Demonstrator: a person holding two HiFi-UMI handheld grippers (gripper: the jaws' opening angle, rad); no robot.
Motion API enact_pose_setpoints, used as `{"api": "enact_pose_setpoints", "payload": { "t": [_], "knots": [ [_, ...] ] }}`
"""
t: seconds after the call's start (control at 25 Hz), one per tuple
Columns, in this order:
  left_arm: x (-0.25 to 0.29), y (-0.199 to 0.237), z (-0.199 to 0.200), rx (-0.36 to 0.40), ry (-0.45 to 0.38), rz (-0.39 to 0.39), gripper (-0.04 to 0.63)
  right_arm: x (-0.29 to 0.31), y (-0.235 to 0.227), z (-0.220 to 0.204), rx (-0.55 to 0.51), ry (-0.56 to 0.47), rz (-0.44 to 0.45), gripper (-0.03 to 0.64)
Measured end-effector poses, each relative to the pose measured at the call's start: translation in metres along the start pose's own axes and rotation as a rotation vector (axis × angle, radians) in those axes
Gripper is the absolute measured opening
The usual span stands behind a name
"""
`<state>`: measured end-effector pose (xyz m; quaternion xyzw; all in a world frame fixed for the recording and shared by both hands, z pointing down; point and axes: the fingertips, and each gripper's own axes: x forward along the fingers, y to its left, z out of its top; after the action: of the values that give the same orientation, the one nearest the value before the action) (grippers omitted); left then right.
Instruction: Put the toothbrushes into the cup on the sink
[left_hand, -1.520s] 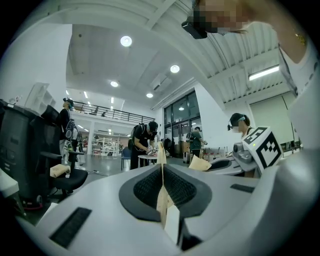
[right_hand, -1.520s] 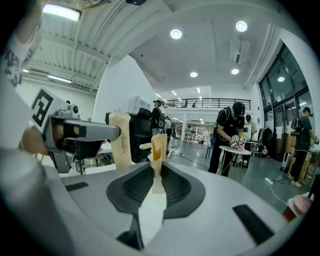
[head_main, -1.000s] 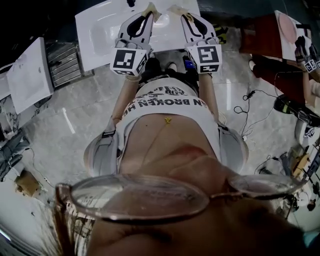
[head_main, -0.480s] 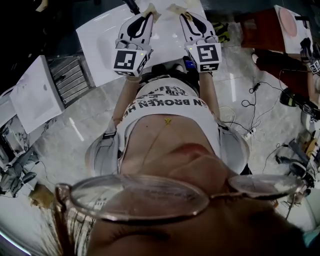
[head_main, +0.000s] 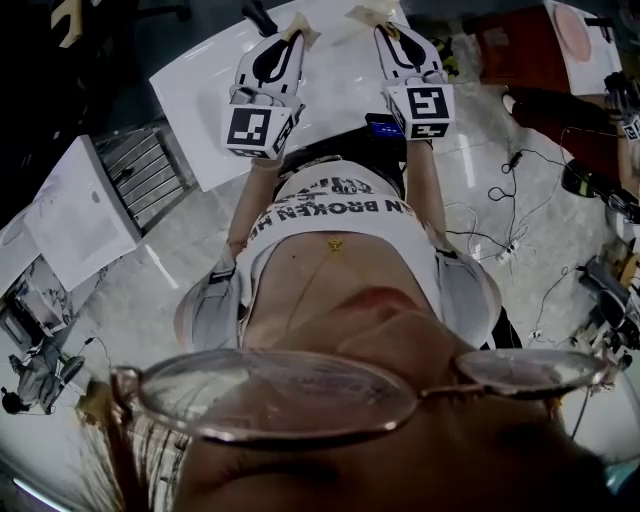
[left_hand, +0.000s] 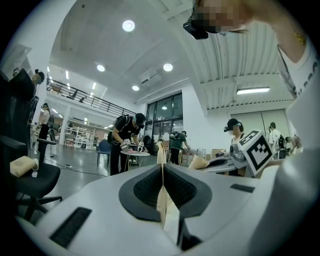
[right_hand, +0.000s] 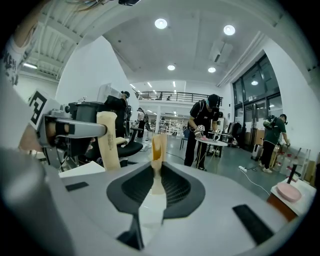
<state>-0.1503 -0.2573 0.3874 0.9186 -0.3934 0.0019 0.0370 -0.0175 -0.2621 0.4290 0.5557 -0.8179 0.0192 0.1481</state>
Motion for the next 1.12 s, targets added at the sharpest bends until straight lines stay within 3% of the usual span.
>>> {"api": "enact_pose_setpoints", "payload": {
  "t": [0.68, 1.12],
  "knots": [
    [0.047, -0.015, 0.0, -0.001, 0.017, 0.15, 0.021, 0.022, -0.108, -0.025, -0.024, 0.035, 0.019, 0.061],
    [0.049, -0.027, -0.011, 0.012, 0.045, 0.217, 0.021, 0.065, -0.13, -0.09, -0.017, 0.156, 0.055, 0.061]
  ]
}}
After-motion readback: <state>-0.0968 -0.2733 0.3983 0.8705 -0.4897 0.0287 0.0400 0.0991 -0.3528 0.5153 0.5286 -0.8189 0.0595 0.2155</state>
